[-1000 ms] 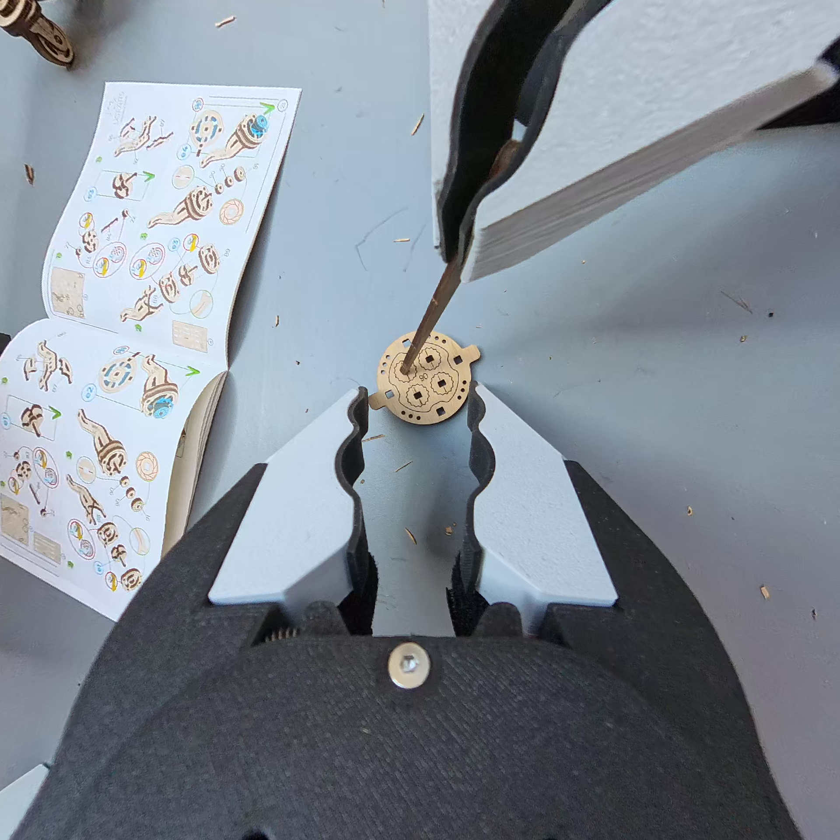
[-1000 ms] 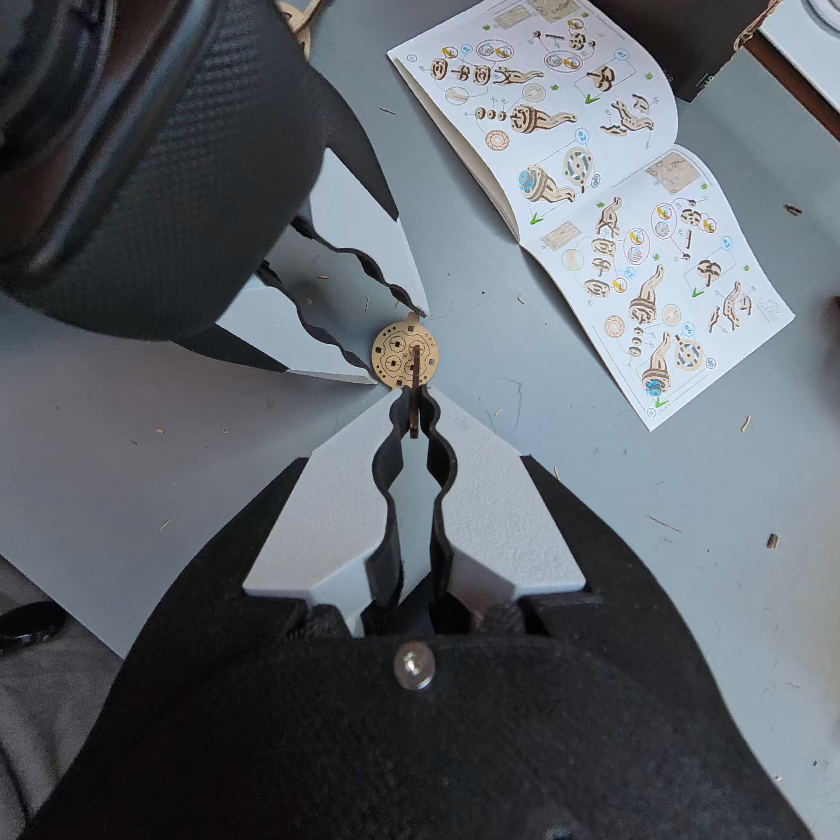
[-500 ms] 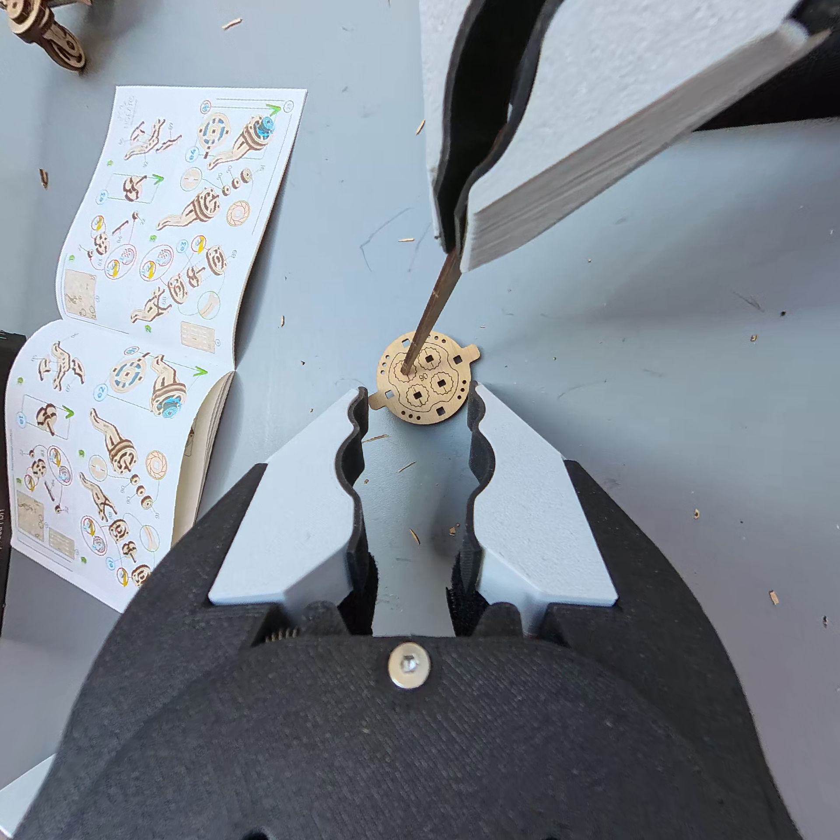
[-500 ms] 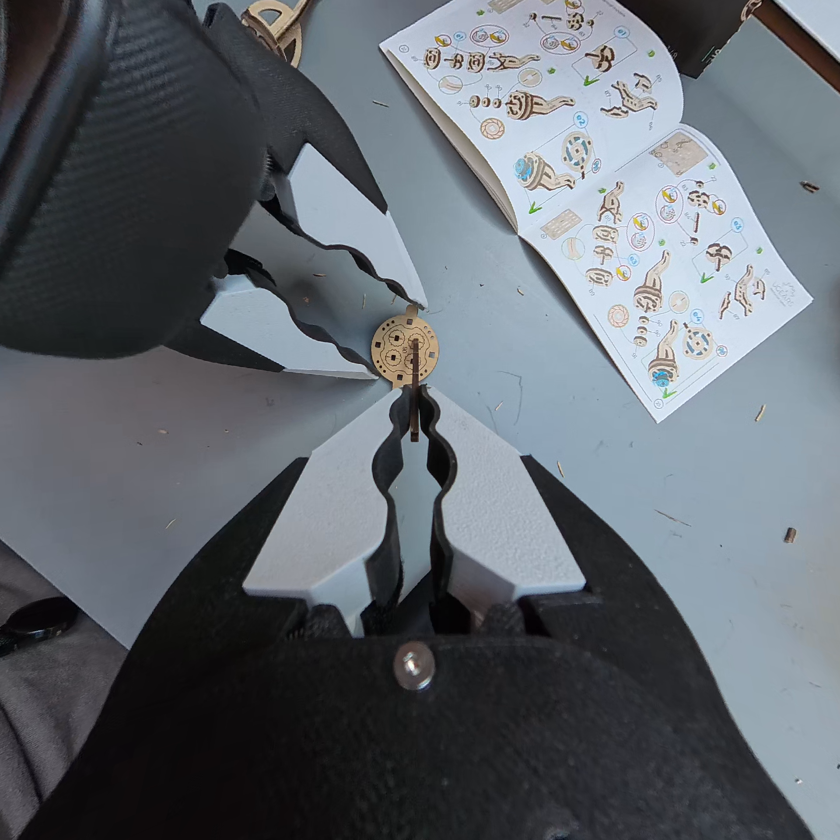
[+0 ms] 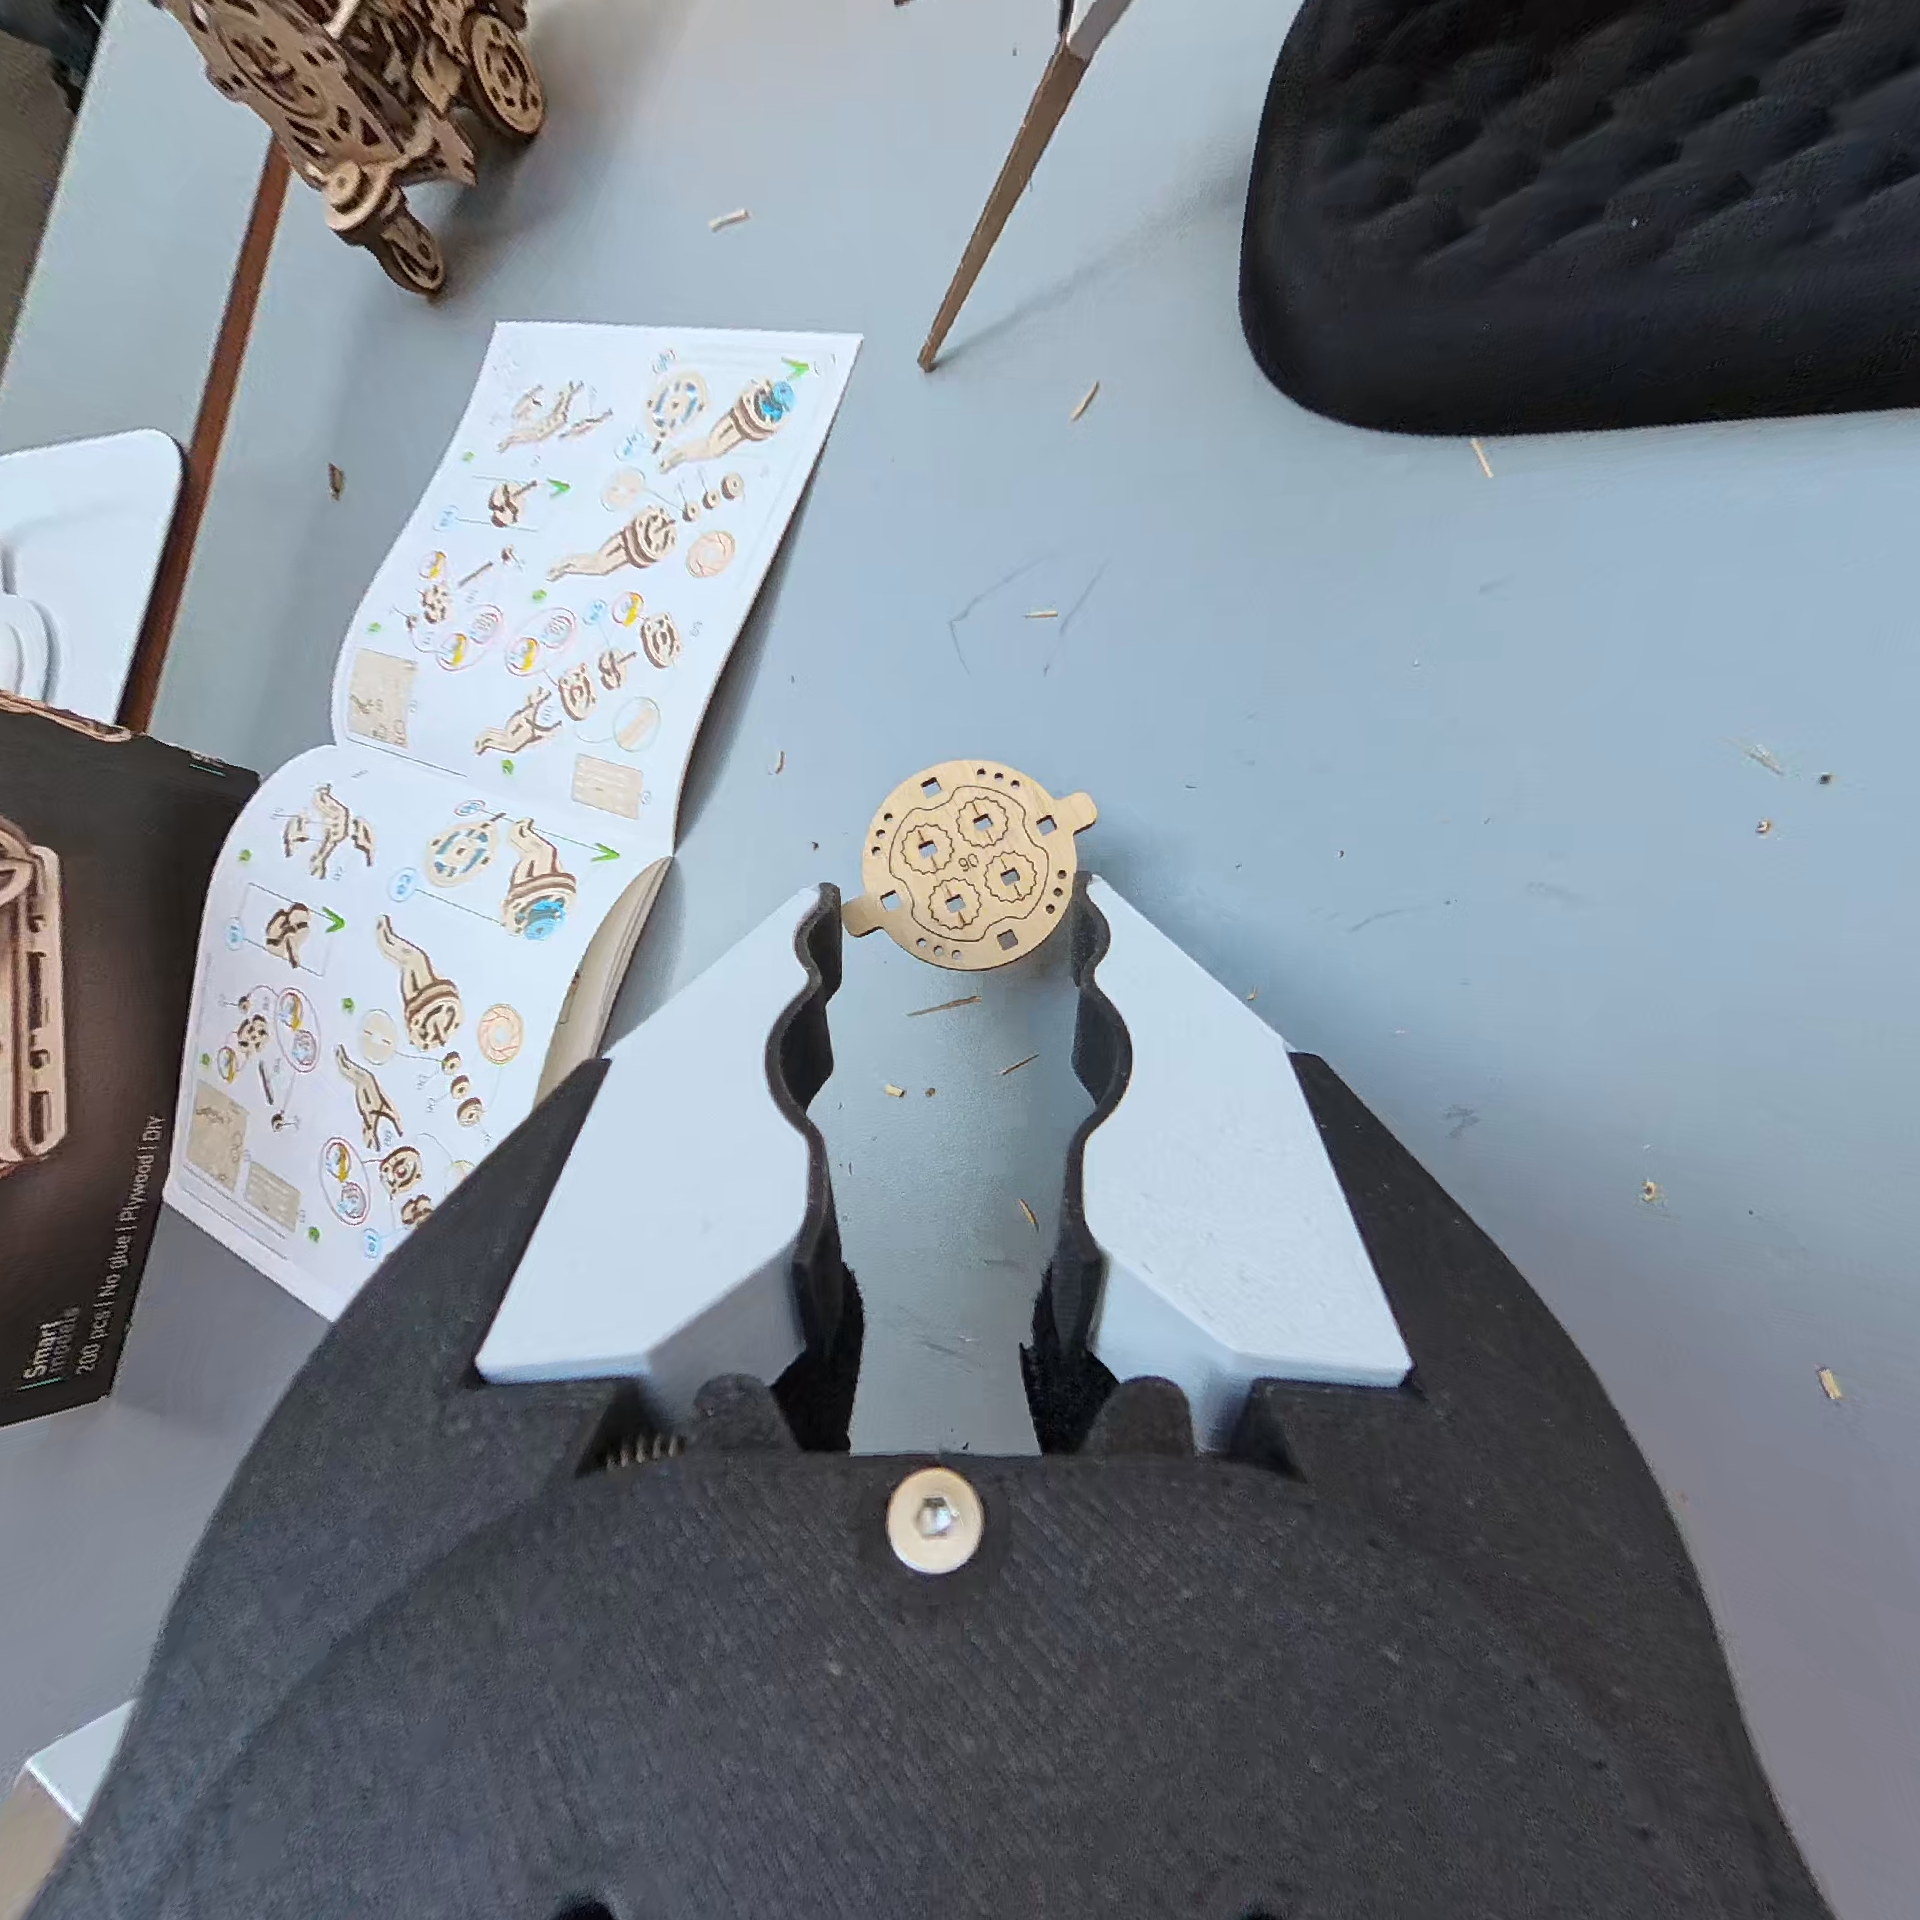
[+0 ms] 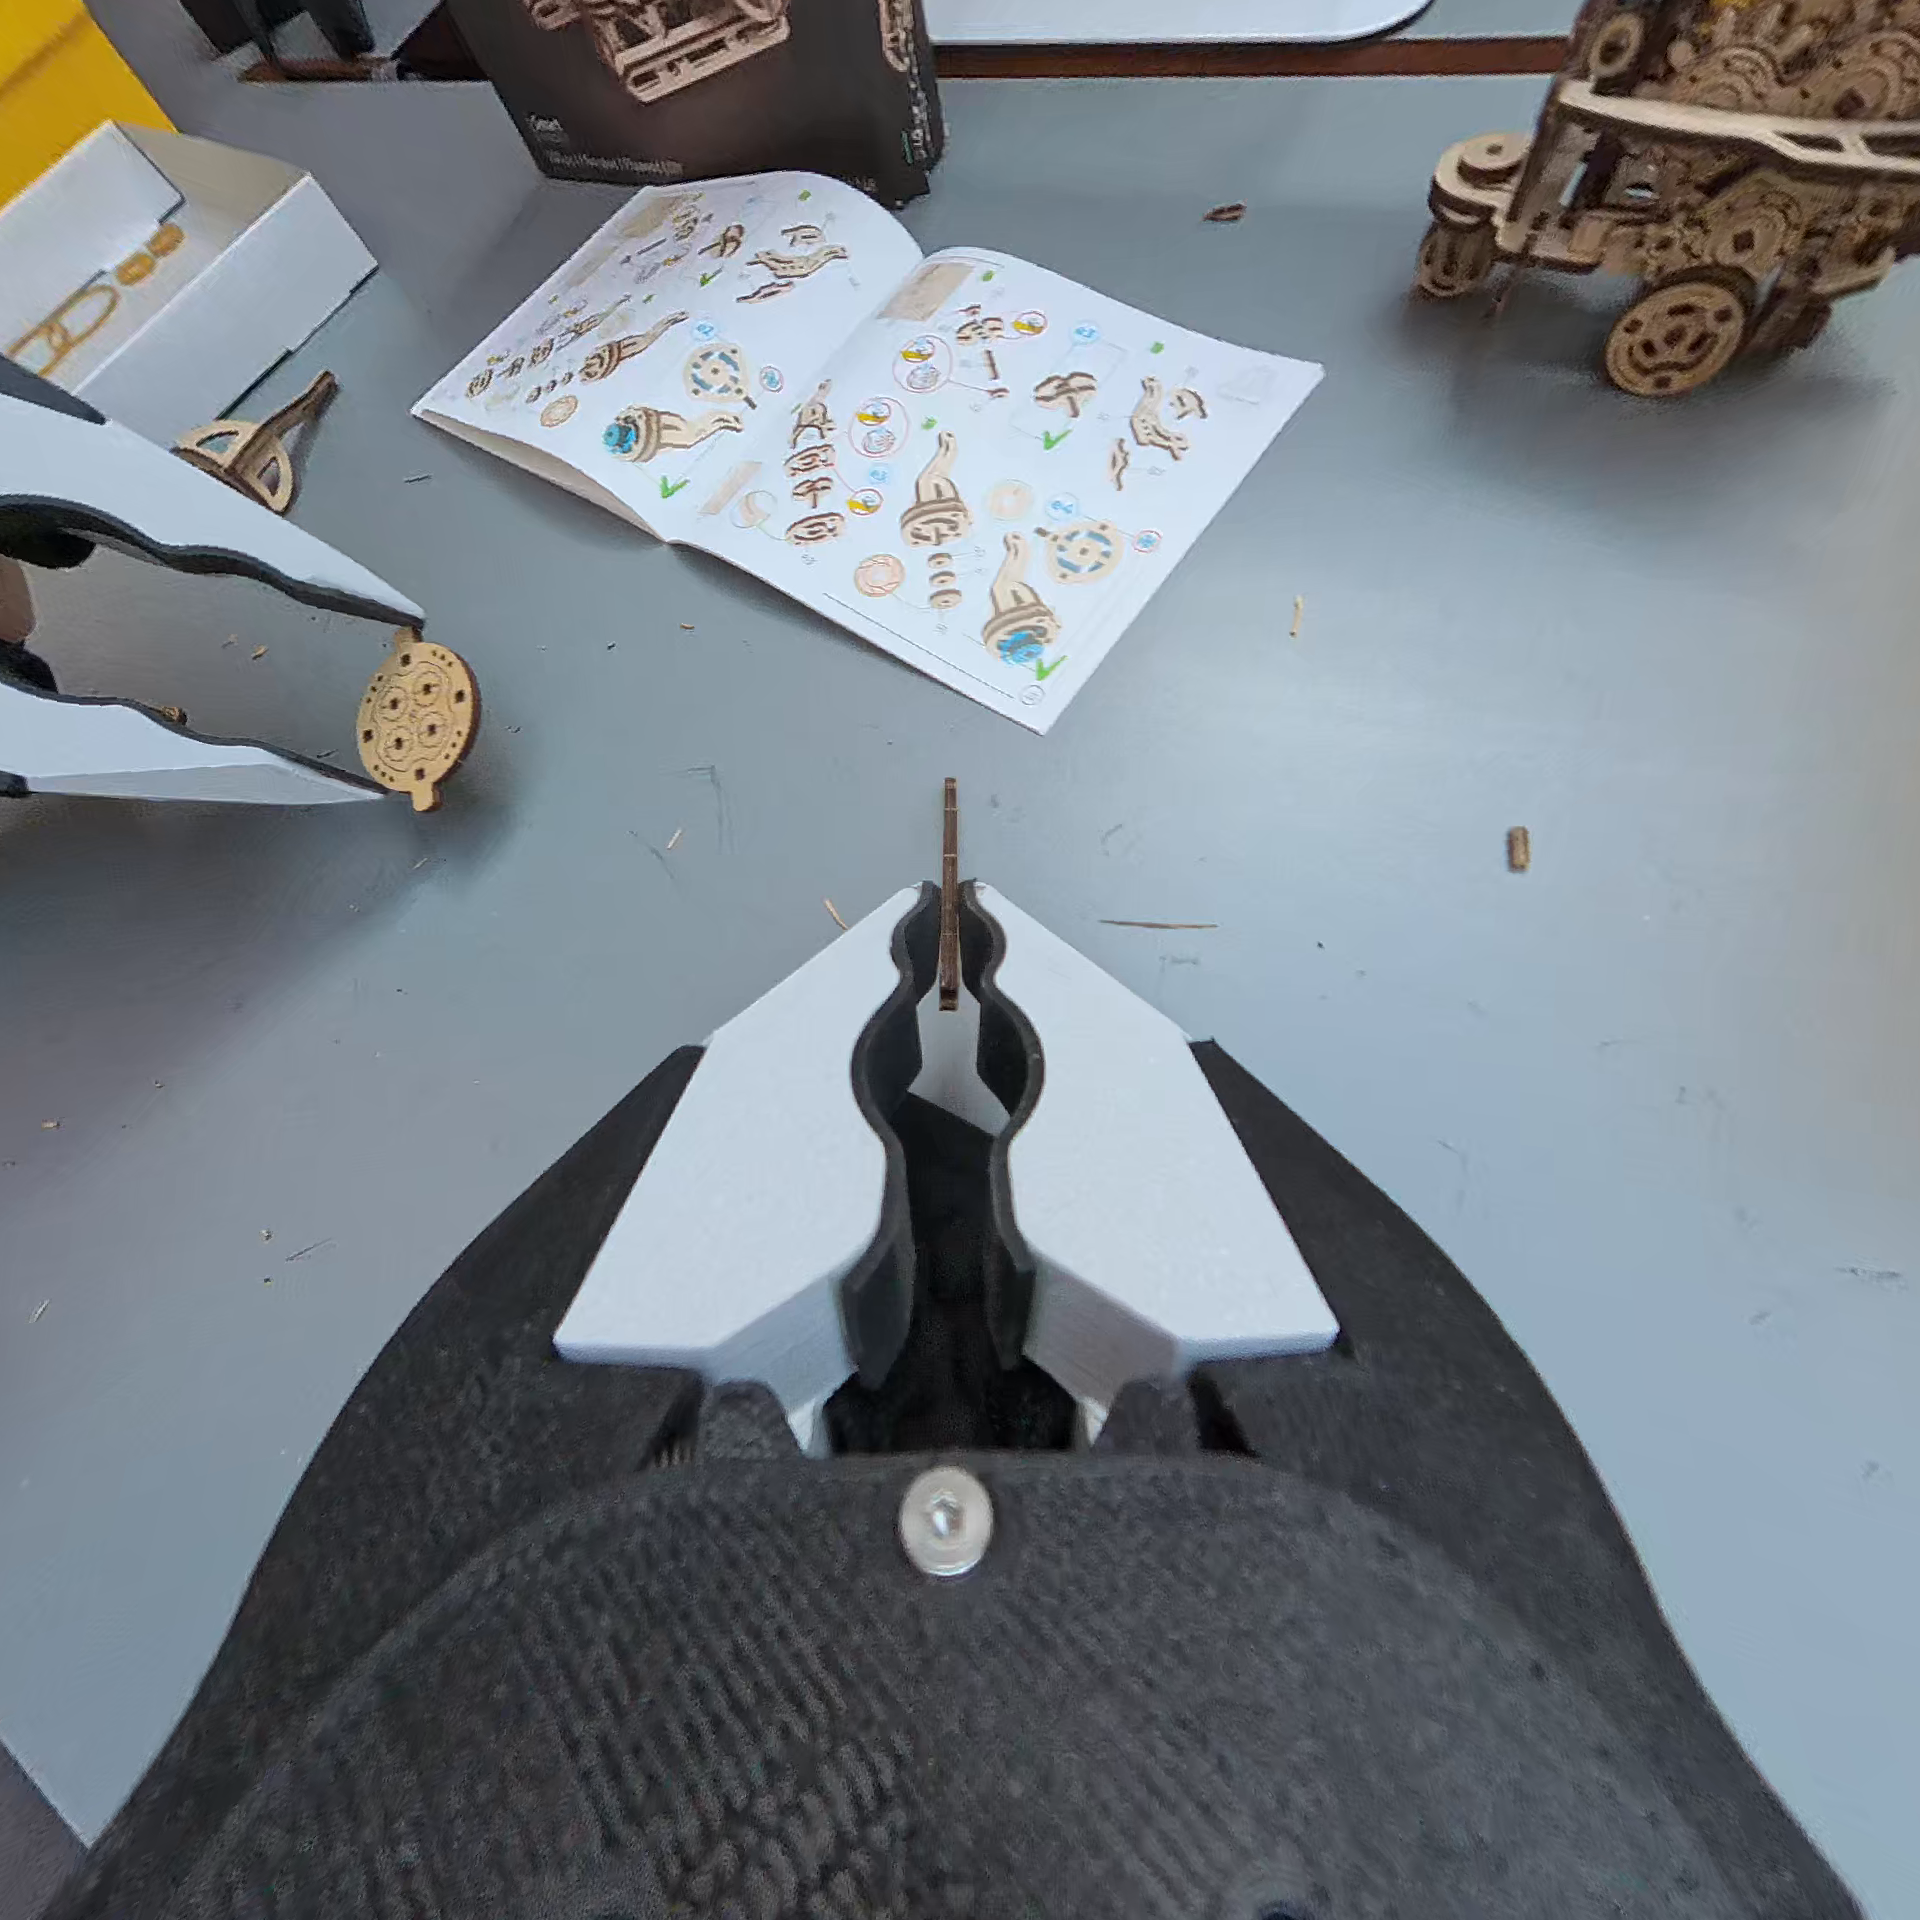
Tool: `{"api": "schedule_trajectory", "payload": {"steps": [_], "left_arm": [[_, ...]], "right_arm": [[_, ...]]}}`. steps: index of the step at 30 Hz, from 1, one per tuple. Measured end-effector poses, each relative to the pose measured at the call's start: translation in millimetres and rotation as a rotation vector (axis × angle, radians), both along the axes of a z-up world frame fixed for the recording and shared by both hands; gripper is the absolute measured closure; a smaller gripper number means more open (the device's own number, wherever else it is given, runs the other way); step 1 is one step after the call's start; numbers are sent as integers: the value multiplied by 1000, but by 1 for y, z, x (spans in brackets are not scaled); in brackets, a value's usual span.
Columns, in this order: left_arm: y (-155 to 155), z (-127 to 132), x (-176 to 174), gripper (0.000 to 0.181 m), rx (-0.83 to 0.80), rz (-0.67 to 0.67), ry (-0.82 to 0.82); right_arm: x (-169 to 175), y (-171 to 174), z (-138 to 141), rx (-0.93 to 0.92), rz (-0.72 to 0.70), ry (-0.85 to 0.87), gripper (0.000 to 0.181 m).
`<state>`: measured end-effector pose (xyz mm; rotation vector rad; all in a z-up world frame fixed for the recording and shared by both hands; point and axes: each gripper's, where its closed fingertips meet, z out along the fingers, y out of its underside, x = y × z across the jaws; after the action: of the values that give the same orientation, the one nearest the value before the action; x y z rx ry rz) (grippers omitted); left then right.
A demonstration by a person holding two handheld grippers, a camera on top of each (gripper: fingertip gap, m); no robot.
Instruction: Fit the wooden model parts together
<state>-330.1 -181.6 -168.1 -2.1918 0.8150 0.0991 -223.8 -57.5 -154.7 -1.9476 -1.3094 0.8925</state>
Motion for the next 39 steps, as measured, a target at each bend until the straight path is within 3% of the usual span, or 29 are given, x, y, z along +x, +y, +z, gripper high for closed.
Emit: {"api": "schedule_trajectory", "payload": {"steps": [1, 14, 15, 17, 19, 21, 23, 25, 27, 33, 35, 37, 39], "left_arm": [[1, 4, 0, 138, 20, 2, -2], [4, 8, 0, 139, 47, 7, -31], [4, 9, 0, 139, 50, 7, -37], [4, 11, 0, 139, 59, 8, -53], [4, 15, 1, 138, 66, 5, -80], [4, 22, 3, 138, 90, -3, -103], [4, 29, 4, 138, 124, -17, -103], [3, 35, 6, 139, 157, -35, -89], [2, 40, 7, 139, 188, -55, -64], [-3, 29, 3, 138, 162, -90, 42], [-3, 26, 3, 138, 150, -94, 51], [-2, 26, 2, 138, 155, -87, 27], [0, 30, -5, 151, 170, -36, -39]], "right_arm": [[5, 9, -3, -19, -13, 14, 179], [49, 72, -27, 113, -44, -96, 179], [49, 74, -27, 111, -38, -85, 171], [49, 83, -26, 122, -75, -76, 138], [46, 83, -10, 178, -104, -42, 141], [20, 59, 30, 248, -51, 122, 152], [-24, -1, 67, 155, 167, 334, 156], [-62, -61, 72, -99, 415, 370, 148], [-87, -95, 61, -296, 581, 305, 144], [-114, -126, 27, -614, 760, 64, 146], [-114, -129, 17, -616, 798, 4, 178], [-115, -128, 16, -676, 789, 3, 178], [-115, -125, 17, -704, 780, 32, 180]]}}
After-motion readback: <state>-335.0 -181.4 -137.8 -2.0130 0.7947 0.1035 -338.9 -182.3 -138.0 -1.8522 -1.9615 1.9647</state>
